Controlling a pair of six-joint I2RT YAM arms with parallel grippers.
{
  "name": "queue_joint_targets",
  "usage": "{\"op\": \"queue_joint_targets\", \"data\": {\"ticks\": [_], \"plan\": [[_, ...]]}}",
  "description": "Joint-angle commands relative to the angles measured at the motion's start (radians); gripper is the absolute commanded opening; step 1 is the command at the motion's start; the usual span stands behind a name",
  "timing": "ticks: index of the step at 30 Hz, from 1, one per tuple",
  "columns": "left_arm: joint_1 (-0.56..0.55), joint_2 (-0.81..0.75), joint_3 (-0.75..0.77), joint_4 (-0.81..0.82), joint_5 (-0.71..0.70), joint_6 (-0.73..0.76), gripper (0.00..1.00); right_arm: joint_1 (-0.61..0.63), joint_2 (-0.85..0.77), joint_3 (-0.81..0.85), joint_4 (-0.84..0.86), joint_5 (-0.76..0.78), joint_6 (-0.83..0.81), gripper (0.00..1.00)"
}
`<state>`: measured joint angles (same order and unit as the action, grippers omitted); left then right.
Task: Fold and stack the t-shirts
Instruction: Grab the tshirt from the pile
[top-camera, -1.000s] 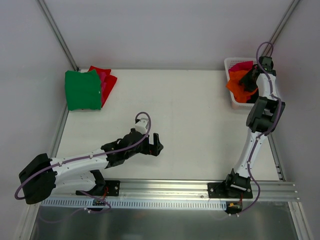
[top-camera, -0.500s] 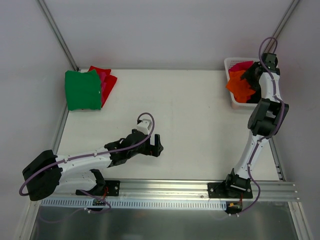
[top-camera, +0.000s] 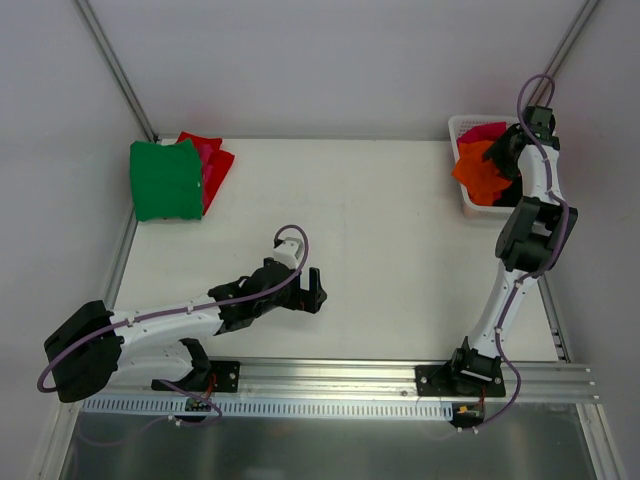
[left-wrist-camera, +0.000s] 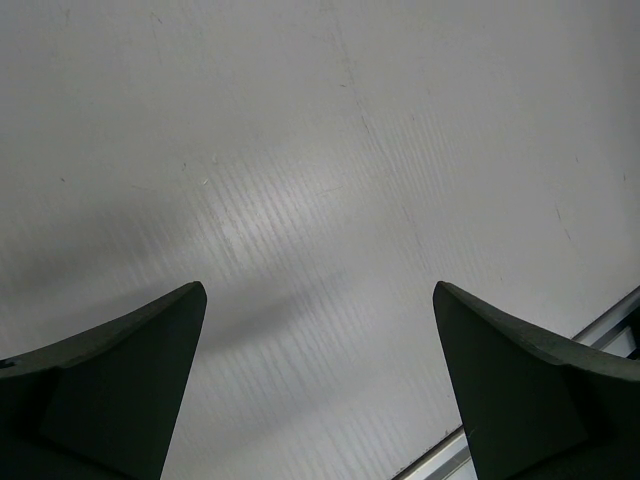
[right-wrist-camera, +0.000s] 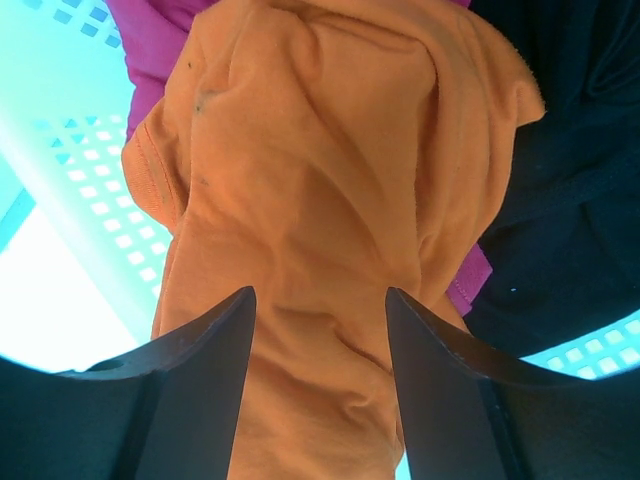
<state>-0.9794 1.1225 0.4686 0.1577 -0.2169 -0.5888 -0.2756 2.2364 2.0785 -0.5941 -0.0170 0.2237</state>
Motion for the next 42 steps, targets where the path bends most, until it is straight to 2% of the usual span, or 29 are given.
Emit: {"op": "queue_joint_targets", "data": {"ticks": [1,4,7,8,11,16,19,27,31,34,37,42], "plan": [[0.008,-0.024,0.008,0.005,0.002,-0.019,0.99,-0.005,0.014,0.012,0.005,-0.017,0.006,0.59],[0.008,-0.035,0.001,0.005,0.002,-0.023,0.99,-0.005,0.034,0.012,0.004,-0.031,0.016,0.57],[0.008,-0.049,-0.01,0.003,-0.002,-0.025,0.99,-0.005,0.069,0.046,-0.024,-0.047,0.022,0.43],[0.008,-0.053,-0.01,0.0,-0.004,-0.026,0.99,-0.007,0.08,0.057,-0.042,-0.058,0.023,0.24],[0.008,-0.064,-0.018,-0.001,-0.009,-0.029,0.99,-0.01,0.091,0.063,-0.05,-0.064,0.04,0.01],[0.008,-0.076,-0.027,-0.004,-0.012,-0.034,0.99,-0.011,0.057,0.049,-0.05,-0.049,0.045,0.0],[0.008,-0.076,-0.025,-0.004,-0.009,-0.036,0.99,-0.011,-0.018,-0.001,-0.012,-0.028,0.037,0.01],[0.008,-0.056,-0.012,-0.003,-0.006,-0.037,0.99,-0.001,-0.398,-0.322,0.273,0.005,0.055,0.0],[0.008,-0.043,-0.005,-0.004,-0.004,-0.037,0.99,0.021,-0.541,-0.418,0.387,-0.009,0.059,0.01],[0.008,-0.035,-0.001,-0.003,-0.006,-0.034,0.99,0.055,-0.641,-0.498,0.567,-0.115,0.039,0.01],[0.008,-0.035,-0.001,-0.001,-0.009,-0.034,0.99,0.114,-0.704,-0.521,0.692,-0.346,0.017,0.0],[0.008,-0.056,-0.012,-0.003,-0.03,-0.042,0.99,0.228,-0.77,-0.489,0.706,-0.549,-0.07,0.01]]}}
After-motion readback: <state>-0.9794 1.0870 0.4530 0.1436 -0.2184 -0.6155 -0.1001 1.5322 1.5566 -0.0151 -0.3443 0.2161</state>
